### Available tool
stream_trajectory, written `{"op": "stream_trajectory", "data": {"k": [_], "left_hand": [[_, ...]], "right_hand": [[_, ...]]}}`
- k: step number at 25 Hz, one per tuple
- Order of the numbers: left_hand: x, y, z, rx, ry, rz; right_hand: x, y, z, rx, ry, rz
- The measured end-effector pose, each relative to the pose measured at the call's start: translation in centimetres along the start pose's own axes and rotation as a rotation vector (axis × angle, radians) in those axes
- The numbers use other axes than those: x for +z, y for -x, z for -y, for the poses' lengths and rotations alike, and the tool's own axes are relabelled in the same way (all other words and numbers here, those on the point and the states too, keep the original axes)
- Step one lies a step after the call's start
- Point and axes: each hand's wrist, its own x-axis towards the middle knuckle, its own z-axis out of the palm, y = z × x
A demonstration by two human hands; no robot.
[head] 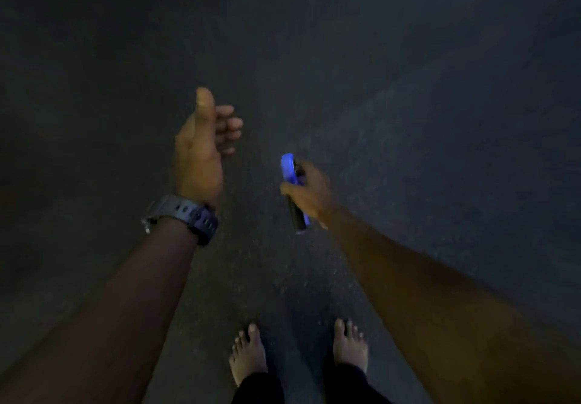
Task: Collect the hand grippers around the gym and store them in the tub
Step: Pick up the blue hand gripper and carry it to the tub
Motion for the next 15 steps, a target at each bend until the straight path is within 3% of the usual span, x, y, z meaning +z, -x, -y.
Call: {"op": "stream_trajectory", "data": {"k": [6, 9, 12, 15], "left_hand": [[0.2, 4.7, -37.4, 0.362, 0.060, -0.016], [-0.7, 10.1, -55.0, 0.553, 0.064, -0.054], [-2.2, 15.6, -67.0, 0.703, 0.119, -0.060], [-5.0, 18.8, -73.5, 0.808, 0.142, -0.096]], "right_hand": [[-15.1, 12.9, 36.8, -0.328, -0.355, 0.053], [-21.9, 22.2, 54.4, -0.518, -0.333, -0.005], [-26.4, 31.0, 65.5, -0.747, -0.309, -0.070], [-27.9, 36.6, 71.1, -0.906, -0.346, -0.083]]}}
